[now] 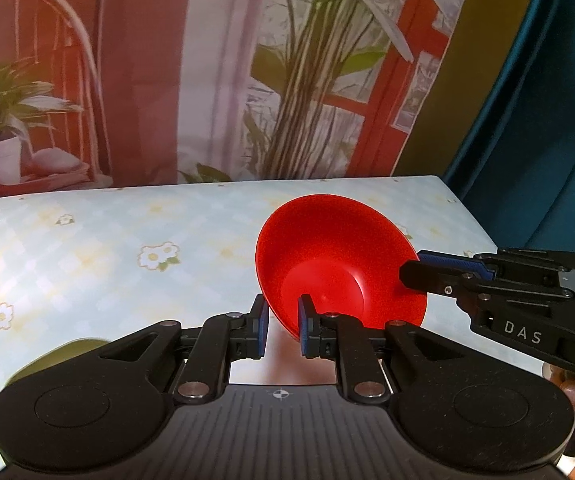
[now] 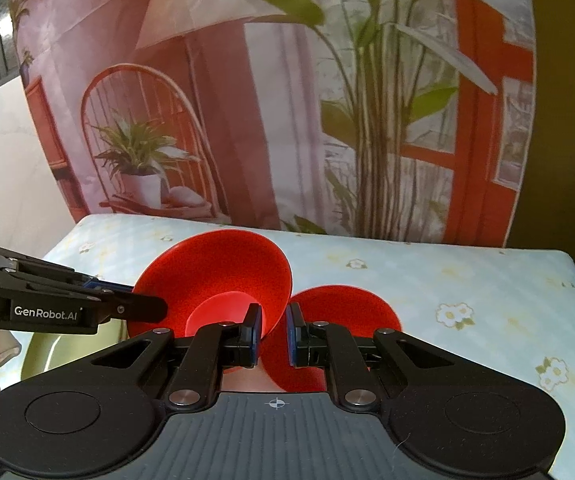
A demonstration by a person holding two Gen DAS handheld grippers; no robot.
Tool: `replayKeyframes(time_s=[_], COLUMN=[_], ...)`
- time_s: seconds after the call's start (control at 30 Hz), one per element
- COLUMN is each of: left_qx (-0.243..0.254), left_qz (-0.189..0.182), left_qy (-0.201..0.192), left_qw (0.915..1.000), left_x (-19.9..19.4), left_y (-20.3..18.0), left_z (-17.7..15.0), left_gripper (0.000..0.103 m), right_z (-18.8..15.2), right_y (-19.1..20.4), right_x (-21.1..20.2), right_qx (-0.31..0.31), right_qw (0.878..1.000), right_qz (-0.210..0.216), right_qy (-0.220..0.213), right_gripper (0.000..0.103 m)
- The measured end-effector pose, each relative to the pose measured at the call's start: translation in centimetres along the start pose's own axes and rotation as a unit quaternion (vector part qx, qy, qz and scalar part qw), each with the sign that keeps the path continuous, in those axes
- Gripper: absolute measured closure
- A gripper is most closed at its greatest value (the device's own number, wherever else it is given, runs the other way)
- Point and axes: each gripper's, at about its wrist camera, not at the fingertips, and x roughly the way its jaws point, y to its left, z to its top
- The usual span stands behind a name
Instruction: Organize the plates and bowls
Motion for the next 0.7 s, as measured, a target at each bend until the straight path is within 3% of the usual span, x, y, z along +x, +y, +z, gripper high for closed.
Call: replayKeyframes(time_s=[0.7], left_qx=[0.030], left_qz=[-0.009], left_qy=[0.010], left_qw=[0.9995], left_x=[5.5], left_y=[-2.8], left_z=[1.7], left_gripper=[0.086], right_z=[-1.8], right_y=[-5.7], right_x=[1.5], right_qx=[0.052], right_qw=[0.998], right_qz=[-0.026], right_qy=[-0.006], right_gripper=[0.089])
